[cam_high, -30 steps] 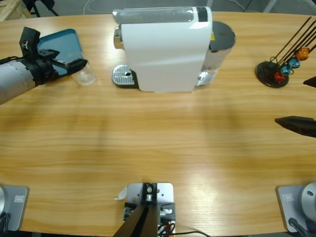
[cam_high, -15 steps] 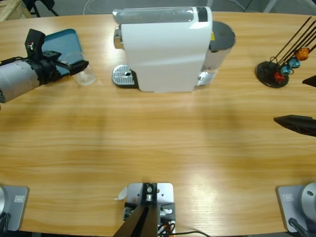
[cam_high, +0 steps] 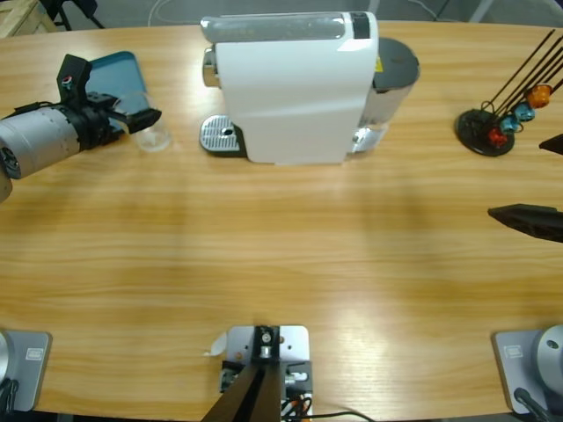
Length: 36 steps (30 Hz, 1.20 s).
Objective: Pour coffee
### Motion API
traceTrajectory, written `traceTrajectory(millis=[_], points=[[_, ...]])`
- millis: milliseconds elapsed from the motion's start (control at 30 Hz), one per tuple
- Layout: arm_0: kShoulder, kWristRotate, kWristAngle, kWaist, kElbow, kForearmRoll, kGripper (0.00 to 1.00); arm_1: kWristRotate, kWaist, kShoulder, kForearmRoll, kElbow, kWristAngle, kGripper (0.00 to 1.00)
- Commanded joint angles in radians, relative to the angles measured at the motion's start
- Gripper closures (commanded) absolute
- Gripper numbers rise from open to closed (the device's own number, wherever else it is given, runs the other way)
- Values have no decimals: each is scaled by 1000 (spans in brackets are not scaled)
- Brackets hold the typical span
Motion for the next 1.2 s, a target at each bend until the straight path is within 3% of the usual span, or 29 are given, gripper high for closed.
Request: traceTrajectory(millis=[33,267,300,333,367,400,433,567,667,733,967,1200], points=[[41,20,-19,10,14,-29,515,8,-12,26,-7,35,-7,0],[36,32,-53,10,64,-44,520,8,-17,28,-7,35,-8,0],[27,34,-62,10,72,-45,588,8,-17,28,-7,35,-9,0],[13,52,-79,10,80,-46,751,8,-17,28,-7,36,-9,0],[-19,83,-97,10,92,-46,786,8,-17,28,-7,35,-9,0],[-49,102,-108,10,99,-46,932,8,-17,28,-7,36,-9,0],[-85,127,-120,12,106,-46,1000,8,-17,27,-7,36,-10,0],[-195,176,-193,33,105,-32,1000,8,-17,22,-7,37,-11,0],[-200,198,-451,94,65,33,1000,8,-18,20,-7,38,-13,0],[-204,240,-530,106,35,102,1000,8,-18,18,-7,39,-13,0],[-183,380,-562,106,-152,371,1000,8,-18,18,-9,39,-13,0],[-69,421,-570,106,-248,381,1000,8,-18,12,-9,40,-14,0]])
